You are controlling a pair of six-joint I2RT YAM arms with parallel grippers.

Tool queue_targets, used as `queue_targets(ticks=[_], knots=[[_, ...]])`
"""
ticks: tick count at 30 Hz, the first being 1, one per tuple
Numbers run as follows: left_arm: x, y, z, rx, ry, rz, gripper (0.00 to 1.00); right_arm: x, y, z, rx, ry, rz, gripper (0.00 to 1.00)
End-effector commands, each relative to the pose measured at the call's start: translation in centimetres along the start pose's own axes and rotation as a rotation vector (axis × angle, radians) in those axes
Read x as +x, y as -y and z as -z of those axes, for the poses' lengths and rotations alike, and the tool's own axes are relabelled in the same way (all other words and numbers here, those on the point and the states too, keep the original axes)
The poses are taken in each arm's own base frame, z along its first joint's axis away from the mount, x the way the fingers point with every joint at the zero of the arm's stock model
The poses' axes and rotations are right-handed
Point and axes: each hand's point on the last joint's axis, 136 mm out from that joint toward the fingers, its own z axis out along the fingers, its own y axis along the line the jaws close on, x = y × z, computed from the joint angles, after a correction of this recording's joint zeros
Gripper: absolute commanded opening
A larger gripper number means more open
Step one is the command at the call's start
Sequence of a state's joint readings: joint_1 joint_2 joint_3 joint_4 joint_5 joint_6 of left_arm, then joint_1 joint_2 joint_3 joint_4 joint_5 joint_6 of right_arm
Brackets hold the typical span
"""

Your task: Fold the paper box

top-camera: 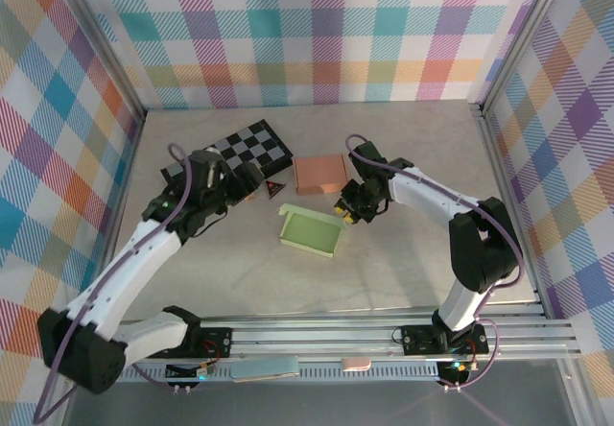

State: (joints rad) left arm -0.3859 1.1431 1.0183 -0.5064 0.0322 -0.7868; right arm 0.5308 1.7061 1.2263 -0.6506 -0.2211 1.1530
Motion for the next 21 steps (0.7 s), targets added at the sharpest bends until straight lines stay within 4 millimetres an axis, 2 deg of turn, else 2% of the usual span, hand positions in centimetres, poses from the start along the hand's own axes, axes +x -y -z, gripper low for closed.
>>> queue_targets(ticks=[1,5,8,12,21], knots=[[1.5,-0.2,-2.3,-0.016,-0.2,0.002,0.78,0.8,-0.1,0.7,-0.017,-0.016,0.0,0.23],[3.3,1.5,-6.0,0.038,-0.372,0.034,0.68,1.0,0.0,0.7,-0.017,-0.025,-0.001,0.23],[4.1,1.4,-7.3,0.027,-0.42,0.035,0.63,1.2,0.1,0.8,-0.016,-0.032,-0.004,0.24],[5.8,1.8,-8.0,0.058,-0.505,0.05,0.56,1.5,0.1,1.0,-0.02,-0.045,-0.006,0.26],[8.2,2.1,-9.3,0.059,-0.548,0.042,0.54,2.1,-0.2,1.1,-0.041,-0.078,-0.021,0.29]])
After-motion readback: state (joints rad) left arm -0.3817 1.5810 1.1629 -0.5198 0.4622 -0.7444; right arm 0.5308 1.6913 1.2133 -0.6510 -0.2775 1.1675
